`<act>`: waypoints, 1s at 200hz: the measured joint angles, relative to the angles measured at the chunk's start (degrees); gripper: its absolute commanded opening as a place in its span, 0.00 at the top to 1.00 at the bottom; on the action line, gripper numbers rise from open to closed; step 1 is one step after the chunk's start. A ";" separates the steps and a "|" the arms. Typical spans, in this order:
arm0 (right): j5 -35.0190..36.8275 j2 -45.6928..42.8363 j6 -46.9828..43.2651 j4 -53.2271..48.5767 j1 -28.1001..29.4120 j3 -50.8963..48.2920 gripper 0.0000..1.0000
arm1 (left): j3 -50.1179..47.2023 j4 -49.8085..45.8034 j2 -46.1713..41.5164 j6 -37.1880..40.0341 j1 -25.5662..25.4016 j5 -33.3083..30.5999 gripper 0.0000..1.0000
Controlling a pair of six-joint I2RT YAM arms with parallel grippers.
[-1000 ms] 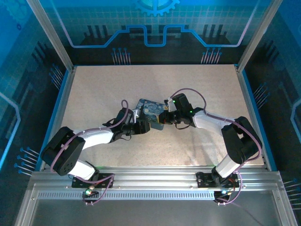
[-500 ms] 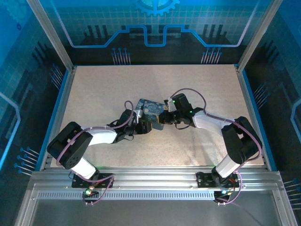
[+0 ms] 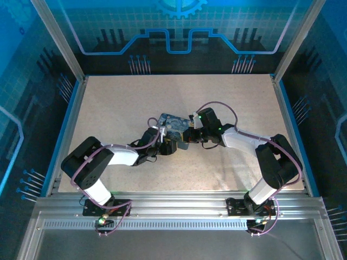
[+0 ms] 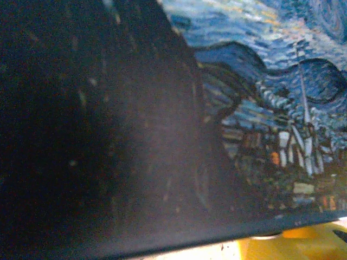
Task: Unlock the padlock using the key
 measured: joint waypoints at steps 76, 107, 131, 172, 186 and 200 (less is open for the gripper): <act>0.28 -0.11 -0.02 -0.02 0.04 0.00 0.99 | 0.00 0.85 0.61 -0.09 -1.09 -2.38 0.51; 1.07 -0.28 0.00 -0.07 0.04 0.00 0.99 | 0.00 2.54 1.31 -1.49 -1.60 -2.89 0.53; 1.31 -0.39 -0.02 -0.20 0.04 -0.04 0.99 | 0.00 2.99 1.55 -2.49 -2.12 -3.39 0.54; 1.31 -0.66 -0.02 -0.02 0.04 -0.35 0.99 | 0.02 3.15 1.62 -3.32 -3.61 -3.67 0.57; 1.31 -0.74 -0.02 -0.04 0.04 -0.44 0.99 | 0.07 3.15 1.62 -3.76 -3.96 -3.89 0.57; 1.31 -0.76 0.00 -0.09 0.04 -0.46 0.99 | 0.13 3.17 1.62 -4.15 -4.13 -4.13 0.58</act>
